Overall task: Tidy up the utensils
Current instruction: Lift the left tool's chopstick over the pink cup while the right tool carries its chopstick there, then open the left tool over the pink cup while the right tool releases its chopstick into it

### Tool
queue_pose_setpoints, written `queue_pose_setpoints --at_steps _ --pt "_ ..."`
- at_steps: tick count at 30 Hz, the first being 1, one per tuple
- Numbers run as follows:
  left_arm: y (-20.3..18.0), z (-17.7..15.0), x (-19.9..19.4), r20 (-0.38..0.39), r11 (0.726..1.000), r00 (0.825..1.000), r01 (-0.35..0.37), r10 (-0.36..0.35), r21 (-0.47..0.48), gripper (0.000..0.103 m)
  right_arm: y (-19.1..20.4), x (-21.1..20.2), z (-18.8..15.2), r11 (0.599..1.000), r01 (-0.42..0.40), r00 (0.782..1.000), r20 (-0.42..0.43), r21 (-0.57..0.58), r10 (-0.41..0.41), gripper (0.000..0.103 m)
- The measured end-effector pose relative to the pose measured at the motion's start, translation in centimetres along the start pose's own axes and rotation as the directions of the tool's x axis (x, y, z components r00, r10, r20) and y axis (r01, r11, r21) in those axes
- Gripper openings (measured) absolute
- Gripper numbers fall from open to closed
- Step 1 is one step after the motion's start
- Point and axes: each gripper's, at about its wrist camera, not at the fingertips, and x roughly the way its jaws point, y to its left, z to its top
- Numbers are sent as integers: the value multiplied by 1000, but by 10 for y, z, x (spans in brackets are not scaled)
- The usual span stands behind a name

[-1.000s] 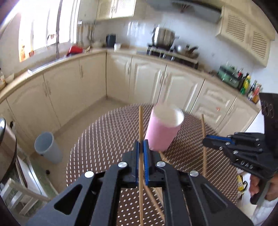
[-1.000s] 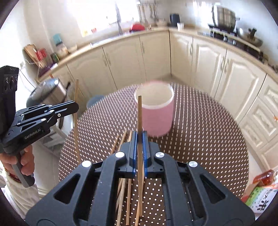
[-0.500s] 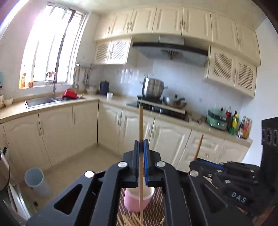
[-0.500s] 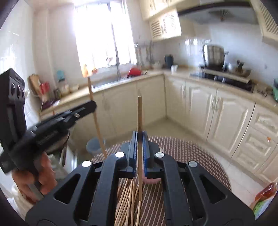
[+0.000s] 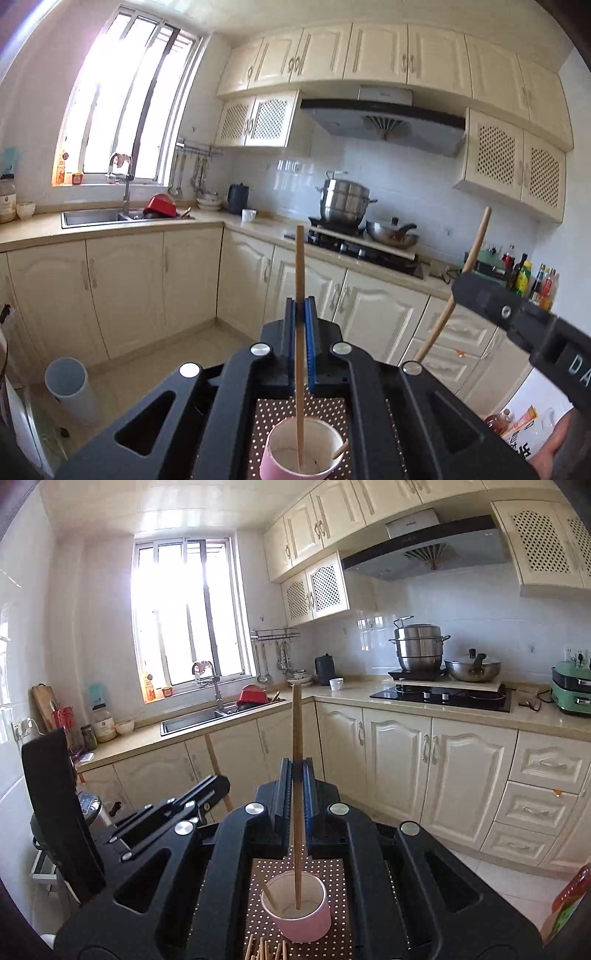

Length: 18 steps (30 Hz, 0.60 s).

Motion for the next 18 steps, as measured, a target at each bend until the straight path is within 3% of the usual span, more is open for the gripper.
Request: queue_pose_setpoints --at_steps 6,7,8,10,18 --pt "8 -21 7 -27 999 1000 -13 14 37 7 -5 15 -16 1000 -6 999 -46 7 6 6" --pt "9 -22 5 -25 999 1000 -15 16 41 14 -6 18 -16 1000 -5 999 -52 9 5 6" --pt "10 -24 4 -22 999 1000 -17 18 43 30 -8 19 -17 1000 -6 998 -58 10 6 6" --pt "14 -25 -2 2 998 999 -39 38 46 41 -8 20 -20 1000 -8 998 -68 12 9 6" --pt "24 -29 -19 0 989 993 -120 121 84 54 -6 27 -35 1000 -20 992 -127 18 22 6"
